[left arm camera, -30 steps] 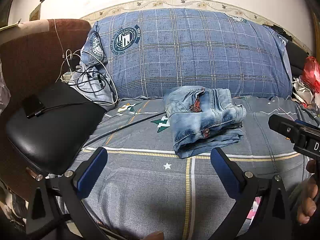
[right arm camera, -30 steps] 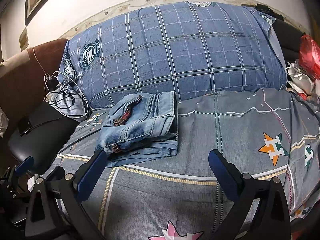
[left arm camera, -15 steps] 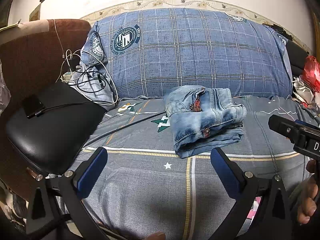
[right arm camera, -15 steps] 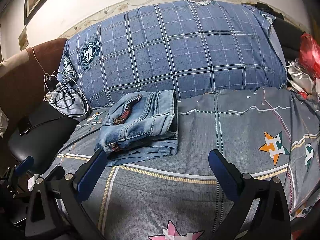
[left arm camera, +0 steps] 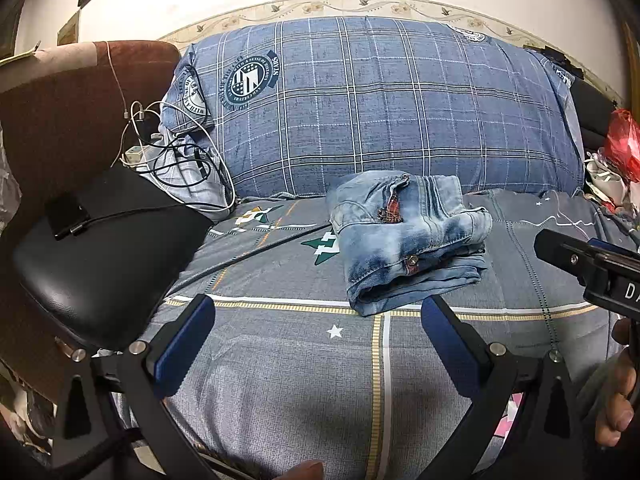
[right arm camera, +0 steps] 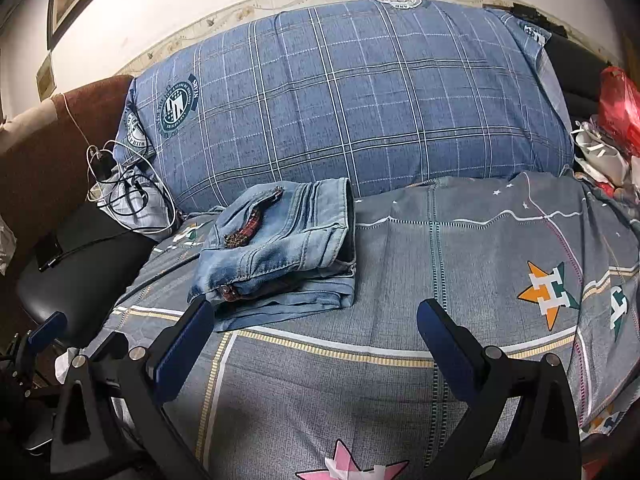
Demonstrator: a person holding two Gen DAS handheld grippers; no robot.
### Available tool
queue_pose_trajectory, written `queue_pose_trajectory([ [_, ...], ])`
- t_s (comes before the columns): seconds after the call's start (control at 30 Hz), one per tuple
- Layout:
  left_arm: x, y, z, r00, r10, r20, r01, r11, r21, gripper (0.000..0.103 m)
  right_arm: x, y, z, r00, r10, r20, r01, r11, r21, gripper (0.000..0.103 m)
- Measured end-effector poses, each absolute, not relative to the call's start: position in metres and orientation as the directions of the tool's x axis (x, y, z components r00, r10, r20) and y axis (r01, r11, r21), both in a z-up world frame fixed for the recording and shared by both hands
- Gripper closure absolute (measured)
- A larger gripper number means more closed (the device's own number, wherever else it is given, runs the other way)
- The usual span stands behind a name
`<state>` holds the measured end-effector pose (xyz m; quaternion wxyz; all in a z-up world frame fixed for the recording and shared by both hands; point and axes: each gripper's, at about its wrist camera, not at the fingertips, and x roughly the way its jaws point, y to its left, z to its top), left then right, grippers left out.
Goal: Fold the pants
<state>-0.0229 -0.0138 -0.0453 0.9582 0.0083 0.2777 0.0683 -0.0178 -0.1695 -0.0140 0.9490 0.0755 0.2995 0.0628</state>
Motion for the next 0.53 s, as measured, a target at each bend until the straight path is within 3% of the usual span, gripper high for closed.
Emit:
queue_pose_trajectory([
  [0.53,-0.026,-0.0162,-0.0438,0.849,0.137,-0.511,-0.122,0.991,0.062,0.0,-0.0177,-0.1713,-0.0149,0.812,0.164,-0.559,-0.069,0.98,0.188,0.001],
])
